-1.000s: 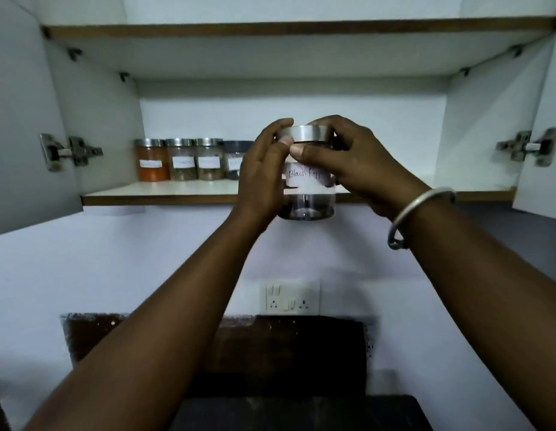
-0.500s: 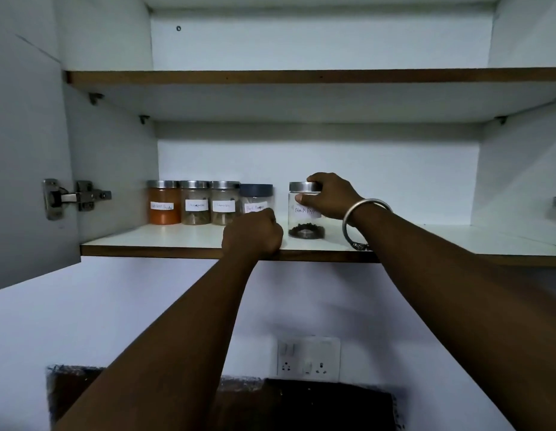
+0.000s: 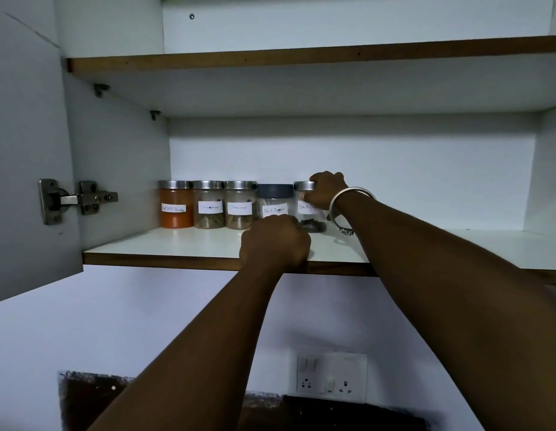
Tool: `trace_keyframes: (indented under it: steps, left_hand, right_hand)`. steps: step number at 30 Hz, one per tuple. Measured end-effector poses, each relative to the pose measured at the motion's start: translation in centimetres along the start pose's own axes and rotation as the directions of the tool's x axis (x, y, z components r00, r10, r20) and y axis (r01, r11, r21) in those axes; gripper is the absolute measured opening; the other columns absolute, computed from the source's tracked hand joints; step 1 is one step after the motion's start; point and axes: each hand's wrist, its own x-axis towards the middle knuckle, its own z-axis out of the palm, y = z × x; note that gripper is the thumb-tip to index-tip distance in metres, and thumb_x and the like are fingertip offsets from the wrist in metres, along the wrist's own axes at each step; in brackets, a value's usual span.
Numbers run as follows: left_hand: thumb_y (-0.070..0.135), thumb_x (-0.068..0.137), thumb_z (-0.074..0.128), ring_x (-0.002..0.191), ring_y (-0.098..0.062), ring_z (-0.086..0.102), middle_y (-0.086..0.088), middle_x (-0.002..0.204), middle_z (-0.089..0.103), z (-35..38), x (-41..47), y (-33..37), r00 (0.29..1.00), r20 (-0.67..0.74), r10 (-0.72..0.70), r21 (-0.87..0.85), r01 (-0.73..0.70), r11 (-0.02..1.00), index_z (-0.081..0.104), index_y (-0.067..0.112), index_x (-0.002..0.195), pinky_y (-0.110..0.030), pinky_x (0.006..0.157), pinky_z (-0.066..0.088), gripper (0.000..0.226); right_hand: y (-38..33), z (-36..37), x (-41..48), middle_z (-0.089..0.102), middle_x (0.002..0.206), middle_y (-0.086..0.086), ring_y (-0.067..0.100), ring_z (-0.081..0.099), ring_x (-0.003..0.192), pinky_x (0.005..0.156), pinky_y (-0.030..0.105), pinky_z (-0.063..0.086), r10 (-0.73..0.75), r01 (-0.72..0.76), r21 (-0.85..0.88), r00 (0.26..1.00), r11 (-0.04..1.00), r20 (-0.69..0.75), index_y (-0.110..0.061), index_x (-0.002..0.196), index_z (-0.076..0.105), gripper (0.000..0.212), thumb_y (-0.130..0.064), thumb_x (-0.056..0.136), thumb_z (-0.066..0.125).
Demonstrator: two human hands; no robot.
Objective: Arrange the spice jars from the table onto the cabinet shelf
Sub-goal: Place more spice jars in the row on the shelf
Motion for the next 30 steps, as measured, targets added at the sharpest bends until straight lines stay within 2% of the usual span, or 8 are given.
trace_keyframes:
  steps: [6, 11, 18, 21, 23, 25, 27, 30]
  left_hand:
    - [0.033, 0.089, 0.044, 0.097, -0.027, 0.063, -0.004, 0.104, 0.070, 0.2, 0.1, -0.1, 1.000, -0.023, 0.004, 0.009, -0.003, 1.000, 0.070, 0.022, 0.100, -0.032, 0.071, 0.041, 0.031]
    - [0.031, 0.090, 0.045, 0.097, -0.027, 0.063, -0.005, 0.103, 0.070, 0.1, -0.1, 0.0, 1.000, -0.021, 0.010, 0.008, -0.010, 1.000, 0.069, 0.020, 0.097, -0.032, 0.072, 0.041, 0.028]
    - [0.030, 0.090, 0.045, 0.097, -0.028, 0.063, -0.006, 0.101, 0.070, 0.2, -0.2, 0.0, 0.999, -0.042, 0.024, 0.016, -0.024, 1.000, 0.069, 0.019, 0.094, -0.032, 0.071, 0.040, 0.027]
    - [0.031, 0.088, 0.045, 0.095, -0.028, 0.064, -0.004, 0.099, 0.070, 0.4, 0.0, -0.2, 0.998, -0.050, 0.023, 0.003, -0.022, 1.000, 0.068, 0.020, 0.093, -0.031, 0.070, 0.040, 0.027]
    - [0.032, 0.086, 0.043, 0.094, -0.028, 0.064, -0.004, 0.097, 0.070, 0.4, 0.1, -0.3, 0.998, -0.056, 0.023, -0.009, -0.024, 1.000, 0.067, 0.020, 0.090, -0.031, 0.069, 0.041, 0.027]
    - [0.034, 0.081, 0.040, 0.091, -0.027, 0.064, -0.003, 0.095, 0.070, 0.4, 0.1, -0.4, 0.997, -0.065, 0.033, -0.034, -0.035, 0.999, 0.064, 0.020, 0.083, -0.031, 0.067, 0.041, 0.028]
    - [0.034, 0.079, 0.038, 0.090, -0.026, 0.065, -0.003, 0.093, 0.070, 0.4, 0.1, -0.4, 0.996, -0.081, 0.044, -0.050, -0.048, 0.998, 0.066, 0.017, 0.083, -0.030, 0.065, 0.040, 0.033]
    - [0.035, 0.079, 0.037, 0.091, -0.026, 0.066, -0.003, 0.096, 0.072, 0.1, 0.1, -0.2, 0.993, -0.109, 0.044, -0.076, -0.052, 0.996, 0.071, 0.019, 0.091, -0.030, 0.066, 0.039, 0.039]
  right_hand:
    - [0.6, 0.9, 0.5, 0.062, 0.123, 0.015, 0.039, 0.042, 0.129, 0.095, 0.039, 0.039, 0.027, -0.025, 0.070, 0.999, 0.997, -0.022, -0.009, 0.118, 0.061, 0.039, -0.040, 0.094, 0.061]
    - [0.6, 1.2, 0.6, 0.053, 0.142, 0.015, 0.037, 0.033, 0.140, 0.105, 0.042, 0.040, 0.069, -0.068, 0.111, 0.998, 0.991, -0.003, -0.012, 0.145, 0.046, 0.058, -0.040, 0.096, 0.059]
    - [0.9, 2.0, 0.6, 0.044, 0.143, 0.021, 0.044, 0.048, 0.124, 0.099, 0.047, 0.045, 0.086, -0.085, 0.152, 0.996, 0.985, 0.002, -0.015, 0.137, 0.039, 0.054, -0.043, 0.095, 0.056]
    - [1.2, 2.3, 0.1, 0.013, 0.160, 0.024, 0.049, 0.046, 0.134, 0.113, 0.048, 0.040, 0.134, -0.145, 0.234, 0.989, 0.961, 0.063, -0.030, 0.161, -0.003, 0.096, -0.052, 0.093, 0.061]
    - [1.0, 2.1, -0.7, 0.001, 0.165, 0.025, 0.048, 0.035, 0.144, 0.119, 0.050, 0.031, 0.191, -0.211, 0.362, 0.977, 0.908, 0.092, -0.036, 0.154, -0.028, 0.120, -0.066, 0.085, 0.065]
    - [0.7, 1.4, -1.3, -0.002, 0.169, 0.022, 0.044, 0.018, 0.154, 0.124, 0.055, 0.022, 0.242, -0.275, 0.505, 0.961, 0.818, 0.133, -0.034, 0.150, -0.035, 0.130, -0.078, 0.078, 0.063]
    - [0.7, 0.6, -2.1, 0.004, 0.171, 0.011, 0.037, 0.015, 0.156, 0.122, 0.058, 0.025, 0.223, -0.342, 0.606, 0.938, 0.718, 0.264, -0.025, 0.156, -0.026, 0.129, -0.083, 0.077, 0.058]
    - [1.4, -0.6, -5.1, 0.017, 0.168, -0.003, 0.026, 0.028, 0.152, 0.113, 0.045, 0.043, 0.153, -0.385, 0.599, 0.903, 0.702, 0.402, -0.028, 0.161, 0.020, 0.119, -0.090, 0.067, 0.059]
